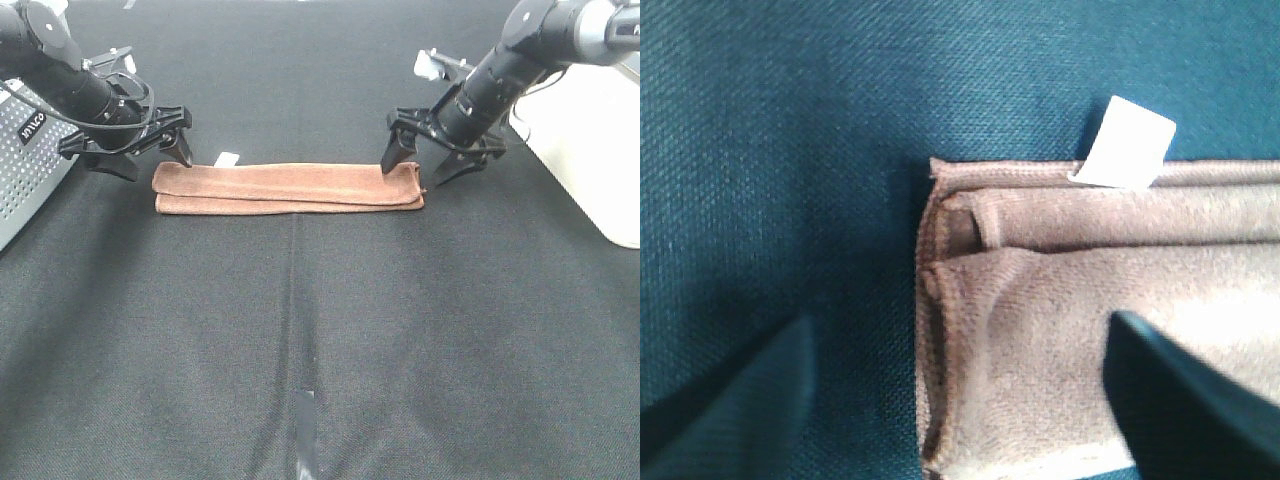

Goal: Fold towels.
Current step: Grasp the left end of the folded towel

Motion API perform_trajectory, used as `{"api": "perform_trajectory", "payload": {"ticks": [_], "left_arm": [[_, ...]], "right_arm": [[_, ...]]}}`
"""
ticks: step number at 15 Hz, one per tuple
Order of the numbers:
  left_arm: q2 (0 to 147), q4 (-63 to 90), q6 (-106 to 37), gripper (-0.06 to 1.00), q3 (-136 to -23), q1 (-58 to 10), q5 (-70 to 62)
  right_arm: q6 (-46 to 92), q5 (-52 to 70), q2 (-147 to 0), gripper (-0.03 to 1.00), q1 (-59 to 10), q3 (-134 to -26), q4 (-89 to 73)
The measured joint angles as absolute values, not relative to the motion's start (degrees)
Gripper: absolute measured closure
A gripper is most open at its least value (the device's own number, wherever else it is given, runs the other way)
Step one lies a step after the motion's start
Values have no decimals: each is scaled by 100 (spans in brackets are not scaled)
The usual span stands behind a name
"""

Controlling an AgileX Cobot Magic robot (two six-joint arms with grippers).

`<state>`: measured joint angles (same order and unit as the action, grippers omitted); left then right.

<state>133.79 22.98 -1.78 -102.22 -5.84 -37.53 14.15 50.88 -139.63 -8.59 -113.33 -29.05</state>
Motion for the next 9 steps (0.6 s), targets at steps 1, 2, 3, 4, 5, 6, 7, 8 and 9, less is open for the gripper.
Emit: {"api": "perform_trajectory", "payload": {"ticks": [1, 2, 3, 4, 5, 6, 7, 8, 9], "left_arm": [[13384, 2298, -143, 16, -10222, -584, -3753], [13396, 2298, -126, 16, -10222, -584, -3741], [13442, 2326, -126, 16, -10222, -584, -3736], [13510, 2384, -126, 17, -10222, -584, -3736], [13510, 2384, -126, 17, -10222, -584, -3736], [13608, 2527, -126, 18, -10222, -584, -3736], [13665, 2601, -126, 20, -10222, -584, -3747], [13699, 2624, -126, 23, -10222, -584, -3747], [13722, 2664, -126, 33, -10233, -584, -3753]], "right_arm": [[1415, 5099, -13963, 14, -859, -11339, -2888], [1415, 5099, -13963, 14, -859, -11339, -2876], [1415, 5099, -13963, 13, -859, -11339, -2876], [1415, 5099, -13963, 13, -859, -11339, -2876], [1415, 5099, -13963, 13, -859, -11339, -2876], [1415, 5088, -13963, 13, -859, -11339, -2876], [1415, 5088, -13963, 13, -859, -11339, -2876], [1415, 5088, -13963, 13, -859, -11339, -2876], [1415, 5088, -13963, 13, -859, -11339, -2876]]}}
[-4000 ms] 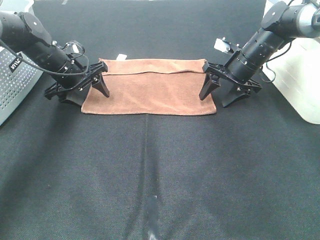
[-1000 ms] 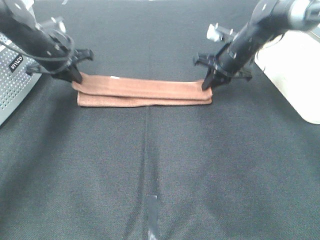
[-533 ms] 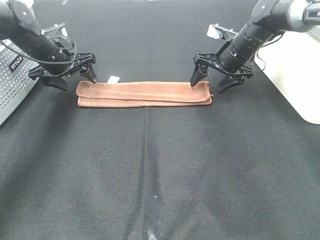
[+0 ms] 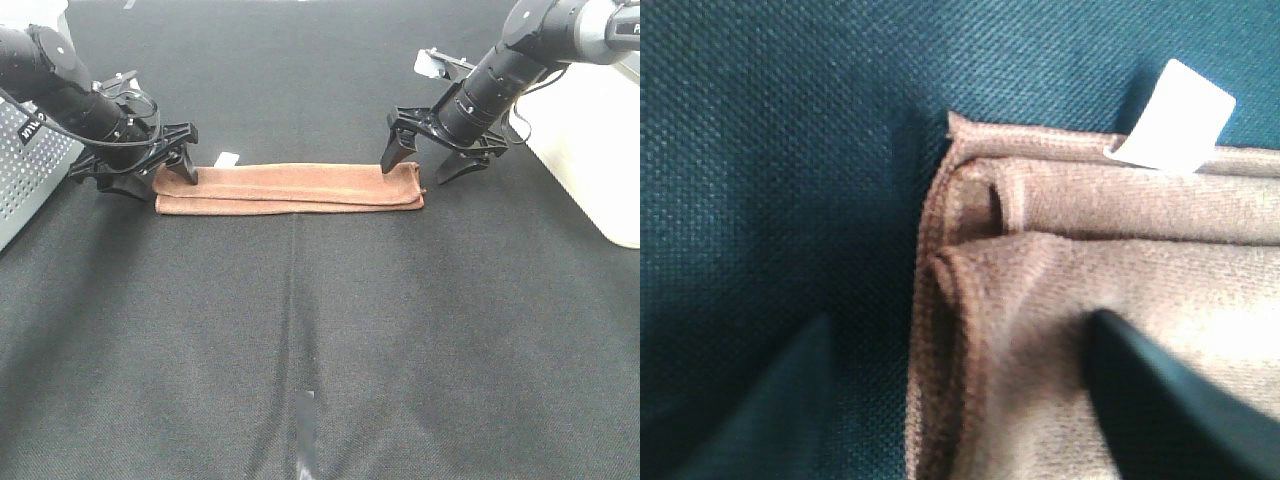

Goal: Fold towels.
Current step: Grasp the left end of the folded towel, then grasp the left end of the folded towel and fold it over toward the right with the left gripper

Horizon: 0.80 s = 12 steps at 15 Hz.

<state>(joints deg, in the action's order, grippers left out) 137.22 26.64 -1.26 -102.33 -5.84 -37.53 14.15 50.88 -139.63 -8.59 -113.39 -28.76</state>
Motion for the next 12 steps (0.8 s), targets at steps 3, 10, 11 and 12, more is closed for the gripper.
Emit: {"api": "perform_trajectory", "payload": {"ticks": [3, 10, 11, 12], "left_arm": [[13734, 2676, -201, 41, -10233, -625, -3753], [13785, 2681, -355, 89, -10233, -665, -3759], [13780, 2636, -355, 89, -10233, -665, -3776], [13728, 2515, -355, 89, -10233, -665, -3833]], "right_arm": [[1415, 5088, -13963, 13, -859, -11339, -2871], [1295, 5197, -13963, 13, -859, -11339, -2865], [1266, 5248, -13963, 13, -859, -11339, -2859], [1238, 5294, -13963, 13, -859, -11339, -2859]]}}
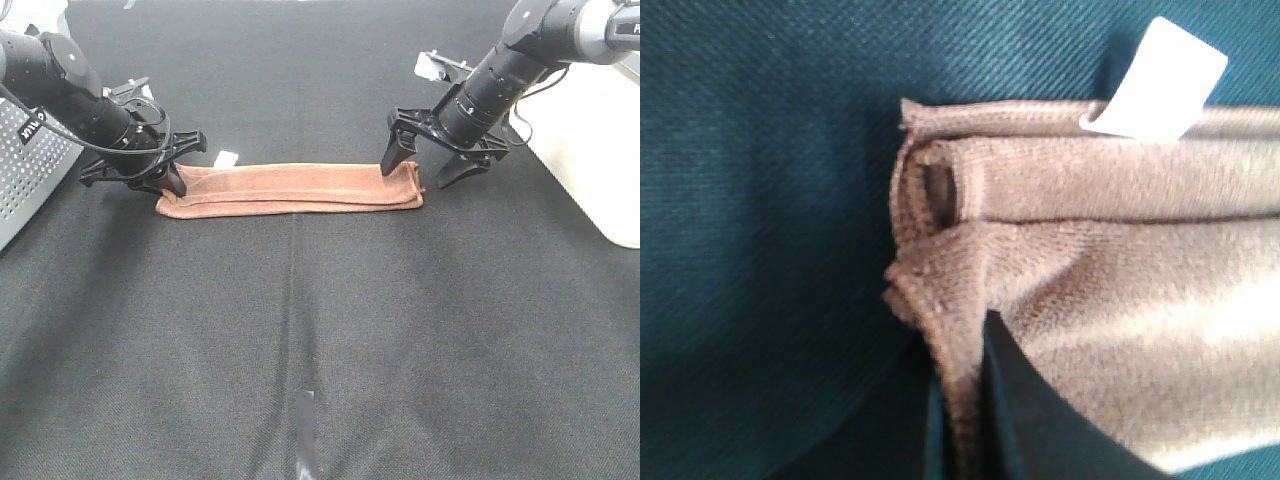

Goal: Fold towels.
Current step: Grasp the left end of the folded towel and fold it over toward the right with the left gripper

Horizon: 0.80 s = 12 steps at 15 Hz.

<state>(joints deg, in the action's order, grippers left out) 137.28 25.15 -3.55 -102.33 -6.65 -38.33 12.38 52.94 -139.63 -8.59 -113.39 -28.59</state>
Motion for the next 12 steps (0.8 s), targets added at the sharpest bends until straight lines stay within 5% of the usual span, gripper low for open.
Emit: {"api": "perform_trajectory", "payload": {"ticks": [12], "left_arm": [[13121, 1392, 516, 89, -11579, -665, -5529]], "right_arm": [[1140, 5529, -13963, 13, -859, -11339, -2893]]}}
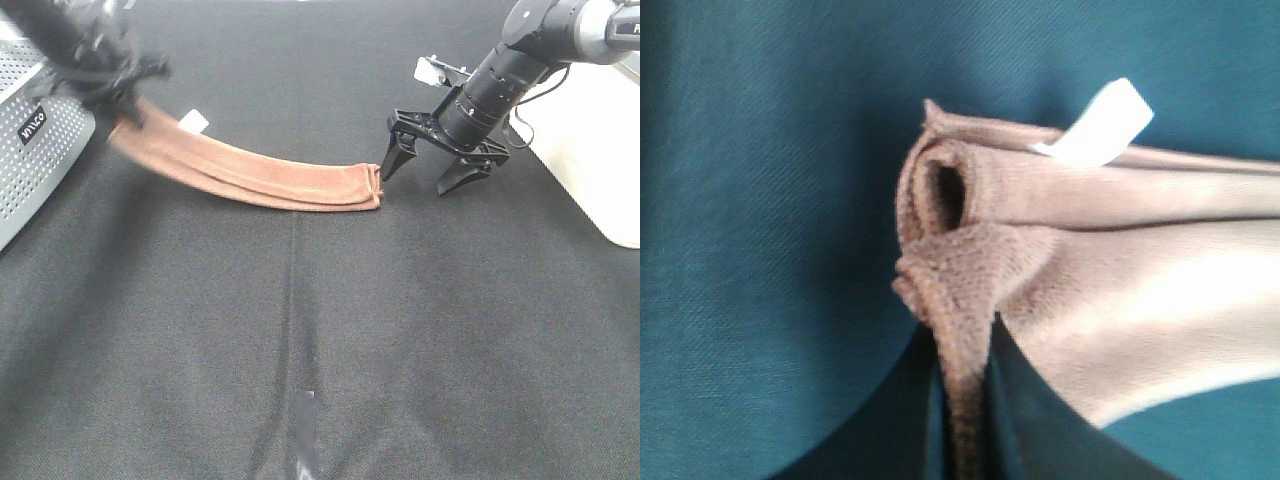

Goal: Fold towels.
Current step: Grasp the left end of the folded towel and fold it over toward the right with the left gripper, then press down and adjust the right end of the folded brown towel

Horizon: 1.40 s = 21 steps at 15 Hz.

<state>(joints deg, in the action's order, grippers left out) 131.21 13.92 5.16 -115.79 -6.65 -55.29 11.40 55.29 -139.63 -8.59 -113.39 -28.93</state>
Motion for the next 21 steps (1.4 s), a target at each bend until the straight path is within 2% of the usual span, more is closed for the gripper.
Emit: {"api": "perform_trajectory", "payload": {"ticks": [1, 5, 9, 10, 11, 14, 15, 18, 21], "left_arm": [[13115, 1627, 590, 89, -11826, -991, -5604], [13264, 2366, 642, 89, -11958, -1501, -5489], [13762, 3449, 670, 88, -11958, -2005, -4549], [13848, 3684, 670, 83, -11958, -2051, -4354], [13917, 3965, 670, 73, -11958, -2108, -4177], [13974, 4526, 670, 34, -11958, -2286, -3867], [13974, 4624, 636, 27, -11958, -2338, -3833], [13974, 4750, 332, 24, -11975, -2349, -3759], [13974, 4681, 97, 23, -12324, -1856, -3982]], "right_arm": [[1100, 5546, -13957, 13, -859, -11339, -2968], [1008, 5569, -13728, 13, -859, -11339, -2968], [997, 5689, -13327, 13, -859, -11339, -2830], [997, 5689, -13253, 13, -859, -11339, -2773], [991, 5695, -13207, 13, -859, -11339, -2722], [991, 5752, -13184, 13, -859, -11339, -2601], [991, 5764, -13184, 13, -859, -11339, -2595], [991, 5798, -13184, 13, -859, -11339, -2670], [1175, 5816, -13184, 13, -859, -11339, -3489]]}}
